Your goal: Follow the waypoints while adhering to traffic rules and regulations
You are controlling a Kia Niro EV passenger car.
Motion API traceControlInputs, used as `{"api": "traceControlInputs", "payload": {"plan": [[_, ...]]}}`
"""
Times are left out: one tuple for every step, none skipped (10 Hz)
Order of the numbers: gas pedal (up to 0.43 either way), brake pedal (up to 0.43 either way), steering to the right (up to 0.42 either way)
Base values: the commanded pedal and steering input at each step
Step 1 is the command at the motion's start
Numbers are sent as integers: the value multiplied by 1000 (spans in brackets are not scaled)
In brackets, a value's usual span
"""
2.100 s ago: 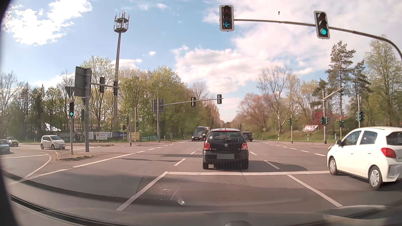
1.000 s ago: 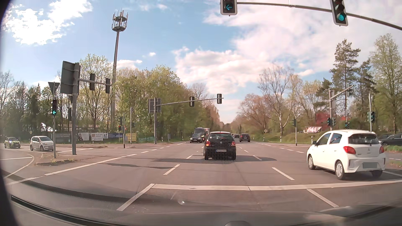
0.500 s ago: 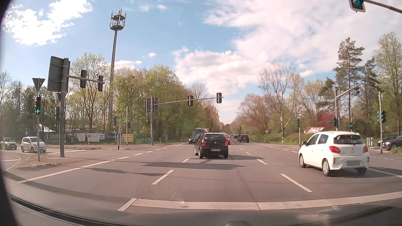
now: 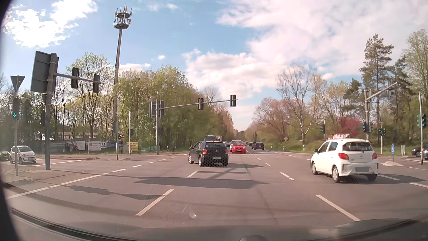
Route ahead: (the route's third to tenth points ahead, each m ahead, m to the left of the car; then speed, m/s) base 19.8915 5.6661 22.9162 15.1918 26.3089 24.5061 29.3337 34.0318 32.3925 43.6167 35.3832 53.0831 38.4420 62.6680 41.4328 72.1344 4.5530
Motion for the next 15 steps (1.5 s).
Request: {"api": "traceControlInputs", "payload": {"plan": [[319, 0, -1], [319, 0, -1], [311, 0, -1], [311, 0, -1], [299, 0, -1], [280, 0, -1], [280, 0, -2], [260, 0, -3], [228, 0, -8], [197, 0, -22], [177, 0, -34], [169, 0, -42], [169, 0, -48], [169, 0, -55], [169, 0, -69]]}}
